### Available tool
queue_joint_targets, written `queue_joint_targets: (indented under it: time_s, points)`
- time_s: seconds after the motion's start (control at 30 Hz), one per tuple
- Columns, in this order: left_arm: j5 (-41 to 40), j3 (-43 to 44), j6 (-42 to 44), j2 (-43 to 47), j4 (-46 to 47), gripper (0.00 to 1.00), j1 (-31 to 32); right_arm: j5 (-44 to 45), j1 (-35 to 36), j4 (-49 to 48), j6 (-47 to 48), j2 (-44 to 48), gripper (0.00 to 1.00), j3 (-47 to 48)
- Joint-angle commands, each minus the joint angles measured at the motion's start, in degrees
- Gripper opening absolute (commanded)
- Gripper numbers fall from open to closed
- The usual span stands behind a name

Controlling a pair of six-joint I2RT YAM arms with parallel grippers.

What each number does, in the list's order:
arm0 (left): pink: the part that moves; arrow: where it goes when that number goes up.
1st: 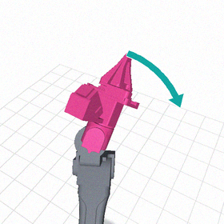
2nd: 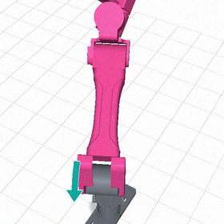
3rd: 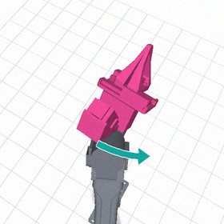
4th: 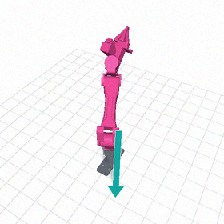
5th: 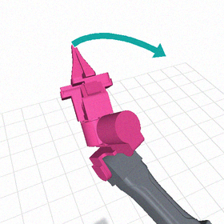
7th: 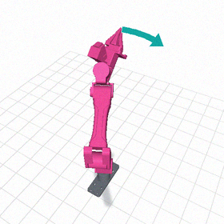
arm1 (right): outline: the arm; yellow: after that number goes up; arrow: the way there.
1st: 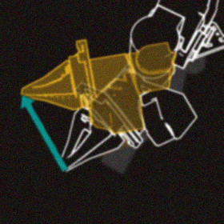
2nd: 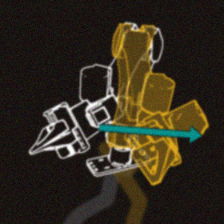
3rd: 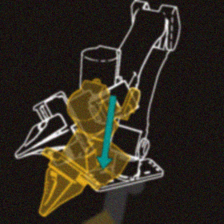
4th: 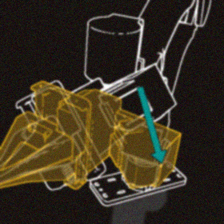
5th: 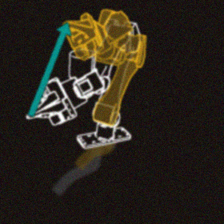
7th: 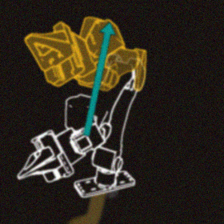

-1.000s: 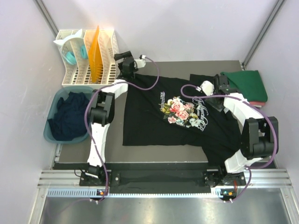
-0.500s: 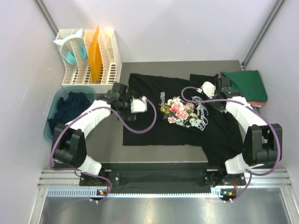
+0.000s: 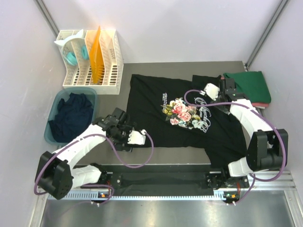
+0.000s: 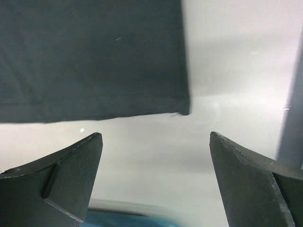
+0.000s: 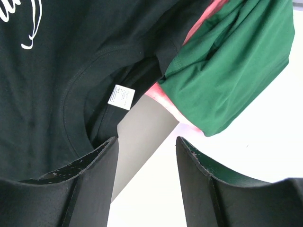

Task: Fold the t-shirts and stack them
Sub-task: Flatten out the tshirt

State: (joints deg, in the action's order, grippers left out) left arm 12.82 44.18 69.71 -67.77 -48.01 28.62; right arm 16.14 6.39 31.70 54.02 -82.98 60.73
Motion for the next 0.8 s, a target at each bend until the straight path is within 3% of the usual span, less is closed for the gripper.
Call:
queue_joint_targets:
  time_s: [0.0,0.57,0.67,0.77]
  points:
    - [4.8,-1.9,-1.5,1.4,-2.6,0.99,1.1,0.9,0.6,-0.6,0.6,2.2,0.52,1.1]
    - [1.2,-7.3,-6.8,-7.3,13.2,0.99,2.7,1.2,0.8,-0.1,0.4,2.0,0.52,1.7]
    - [1.0,-7.7,-6.9,-8.7,14.7,0.95,2.7,1.3,0.9,-0.1,0.4,1.8,0.52,2.1]
    - [0.5,-8.0,-7.0,-9.8,16.4,0.85,2.8,1.3,0.8,0.1,0.5,1.5,0.53,2.6]
